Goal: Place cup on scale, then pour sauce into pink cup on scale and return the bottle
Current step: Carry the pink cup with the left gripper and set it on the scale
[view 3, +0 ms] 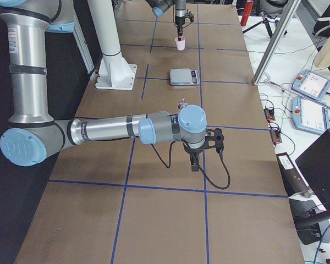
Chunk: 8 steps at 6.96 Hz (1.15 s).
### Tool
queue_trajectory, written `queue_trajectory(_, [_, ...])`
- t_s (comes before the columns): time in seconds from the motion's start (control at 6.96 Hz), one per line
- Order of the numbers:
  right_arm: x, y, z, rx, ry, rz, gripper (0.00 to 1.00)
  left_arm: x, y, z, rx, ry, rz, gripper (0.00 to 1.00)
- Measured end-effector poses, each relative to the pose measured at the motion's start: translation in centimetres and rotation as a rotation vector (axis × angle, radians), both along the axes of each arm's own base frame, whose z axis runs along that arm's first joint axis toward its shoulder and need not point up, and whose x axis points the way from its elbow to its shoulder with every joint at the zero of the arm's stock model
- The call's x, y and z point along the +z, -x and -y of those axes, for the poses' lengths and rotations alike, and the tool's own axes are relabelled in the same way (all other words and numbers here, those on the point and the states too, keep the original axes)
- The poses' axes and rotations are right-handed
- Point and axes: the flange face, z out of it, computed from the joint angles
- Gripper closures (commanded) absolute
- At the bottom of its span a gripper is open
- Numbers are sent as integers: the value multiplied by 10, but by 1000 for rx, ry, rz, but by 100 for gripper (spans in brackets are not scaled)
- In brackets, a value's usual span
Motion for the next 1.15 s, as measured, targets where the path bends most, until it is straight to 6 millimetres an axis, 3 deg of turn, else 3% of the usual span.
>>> queue_trajectory(0.29, [0,6,0,-10,9,5,0,-100,-28,23,-44,80,7,100])
queue_trajectory(0.57, [2,11,0,-13,16,-2,0,-166,-96,25,-87,205,-17,100])
queue_trajectory(0.86, [6,11,-2,-2,28,-18,0,-191,-155,15,-118,272,-42,100])
queue_trajectory(1.15, [6,13,-1,-1,33,-19,0,-197,-188,13,-125,279,-48,100])
